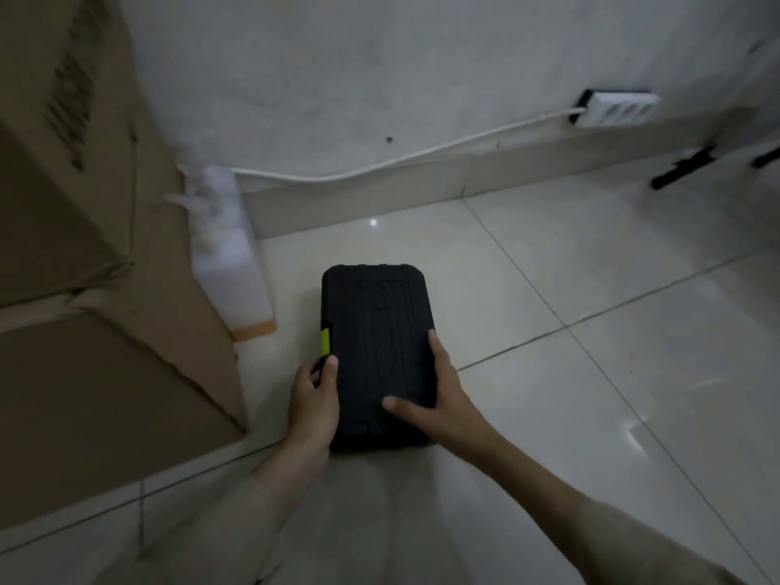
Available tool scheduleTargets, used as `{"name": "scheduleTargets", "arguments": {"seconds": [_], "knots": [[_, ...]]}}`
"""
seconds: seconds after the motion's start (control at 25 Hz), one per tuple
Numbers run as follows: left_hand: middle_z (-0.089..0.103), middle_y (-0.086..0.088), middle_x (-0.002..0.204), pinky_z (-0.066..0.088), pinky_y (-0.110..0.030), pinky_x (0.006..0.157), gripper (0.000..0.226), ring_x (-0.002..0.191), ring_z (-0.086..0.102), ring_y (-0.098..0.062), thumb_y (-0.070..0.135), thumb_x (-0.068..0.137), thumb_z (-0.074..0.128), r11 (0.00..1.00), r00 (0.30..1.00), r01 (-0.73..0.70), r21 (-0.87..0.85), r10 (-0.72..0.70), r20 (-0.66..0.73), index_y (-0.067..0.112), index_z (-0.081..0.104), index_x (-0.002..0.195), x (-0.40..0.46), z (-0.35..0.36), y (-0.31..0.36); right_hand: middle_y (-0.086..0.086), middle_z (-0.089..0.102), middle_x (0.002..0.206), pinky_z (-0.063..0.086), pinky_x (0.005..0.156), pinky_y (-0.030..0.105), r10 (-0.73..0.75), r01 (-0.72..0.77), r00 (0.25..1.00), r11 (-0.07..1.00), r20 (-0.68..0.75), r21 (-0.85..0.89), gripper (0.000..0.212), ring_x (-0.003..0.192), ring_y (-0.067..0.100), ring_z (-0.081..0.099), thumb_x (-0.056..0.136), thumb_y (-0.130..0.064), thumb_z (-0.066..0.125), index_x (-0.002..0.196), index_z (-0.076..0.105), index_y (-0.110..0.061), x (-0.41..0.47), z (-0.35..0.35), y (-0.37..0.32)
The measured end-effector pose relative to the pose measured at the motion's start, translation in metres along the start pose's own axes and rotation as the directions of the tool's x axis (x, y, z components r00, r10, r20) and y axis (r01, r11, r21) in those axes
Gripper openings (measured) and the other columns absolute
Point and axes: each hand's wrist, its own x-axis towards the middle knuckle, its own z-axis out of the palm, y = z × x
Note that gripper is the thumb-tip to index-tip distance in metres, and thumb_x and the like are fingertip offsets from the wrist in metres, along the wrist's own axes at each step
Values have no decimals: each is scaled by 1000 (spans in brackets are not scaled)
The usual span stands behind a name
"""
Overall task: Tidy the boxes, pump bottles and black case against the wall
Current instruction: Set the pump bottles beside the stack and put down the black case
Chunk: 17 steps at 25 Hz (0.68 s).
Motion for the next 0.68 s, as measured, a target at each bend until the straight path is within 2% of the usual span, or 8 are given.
{"name": "scheduleTargets", "arguments": {"seconds": [0.12,0.16,0.24,0.28,0.36,0.4,0.52,0.68], "knots": [[47,-8,138,40,-42,105,48,126,46,-25,36,93,42,975,984,-174,139,167,59,17,37,137,-12,-9,-4,-8,-11,155,13,105,0,-94,124,986,967,141,-223,123,140,-2,-2,59,-46,80,143,-10,-42,-7,2,17],[36,-5,146,33,-42,111,57,134,36,-23,41,91,45,936,958,-280,215,258,122,23,29,142,-19,-11,-6,-6,-13,155,11,103,-2,-110,150,981,952,161,-265,122,138,-5,-5,60,-41,81,141,-10,-44,-7,0,19],[3,5,157,12,-36,119,74,142,5,-13,54,85,43,773,875,-479,417,382,298,33,7,147,-30,-11,-11,-3,-11,156,18,109,12,-137,186,976,928,167,-322,120,143,4,-5,61,-37,82,135,-11,-50,1,-5,17],[-7,9,157,5,-35,117,78,141,-5,-9,60,81,38,599,816,-577,555,439,375,35,2,146,-29,-12,-14,-2,-10,157,23,111,21,-138,191,975,921,173,-339,119,145,10,-2,61,-38,82,133,-11,-53,8,-5,13],[12,1,158,11,-44,116,82,141,3,-14,61,75,37,198,691,-640,743,572,442,26,16,146,-18,-15,-19,1,-9,157,31,112,35,-119,188,973,904,197,-383,118,146,16,5,62,-38,81,132,-12,-55,26,-5,3],[30,-4,153,18,-47,115,83,139,14,-19,59,73,44,83,667,-606,791,595,448,19,25,144,-8,-16,-21,3,-9,157,34,111,40,-108,185,973,894,204,-409,118,146,19,9,62,-37,81,132,-13,-55,36,-4,-3],[52,-14,139,21,-42,104,98,131,37,-26,47,56,78,31,708,-513,858,581,402,8,35,135,22,-19,-11,10,-3,157,39,107,47,-73,152,981,863,179,-482,117,141,28,25,66,-32,80,137,-11,-51,73,7,-21],[59,-23,128,43,-43,101,97,116,59,-33,33,45,88,-6,753,-373,928,583,306,-1,49,127,53,-15,10,14,24,144,45,97,50,-74,124,991,795,107,-593,105,120,33,47,76,-28,72,141,-8,-49,116,23,-45]]}}
